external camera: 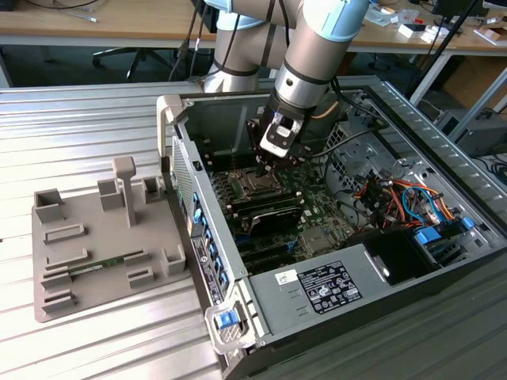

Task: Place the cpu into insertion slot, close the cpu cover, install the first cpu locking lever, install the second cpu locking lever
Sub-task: 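Install the first cpu locking lever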

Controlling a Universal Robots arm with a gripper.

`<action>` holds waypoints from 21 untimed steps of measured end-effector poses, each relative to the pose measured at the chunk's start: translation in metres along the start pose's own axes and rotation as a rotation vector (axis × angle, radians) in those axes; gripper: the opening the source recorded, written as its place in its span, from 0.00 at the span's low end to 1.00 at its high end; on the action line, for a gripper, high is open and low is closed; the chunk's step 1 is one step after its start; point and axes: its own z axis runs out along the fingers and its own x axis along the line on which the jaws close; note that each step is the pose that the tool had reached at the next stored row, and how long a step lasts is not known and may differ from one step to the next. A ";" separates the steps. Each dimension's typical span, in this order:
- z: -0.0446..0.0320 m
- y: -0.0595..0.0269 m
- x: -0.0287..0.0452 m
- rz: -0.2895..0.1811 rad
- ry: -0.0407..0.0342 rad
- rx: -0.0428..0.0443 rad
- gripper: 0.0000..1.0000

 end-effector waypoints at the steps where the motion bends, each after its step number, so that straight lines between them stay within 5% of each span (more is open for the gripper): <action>1: 0.0000 0.0000 0.0000 -0.001 -0.0001 0.0000 0.10; 21: 0.0000 0.0000 0.0000 -0.028 -0.0022 0.0013 0.10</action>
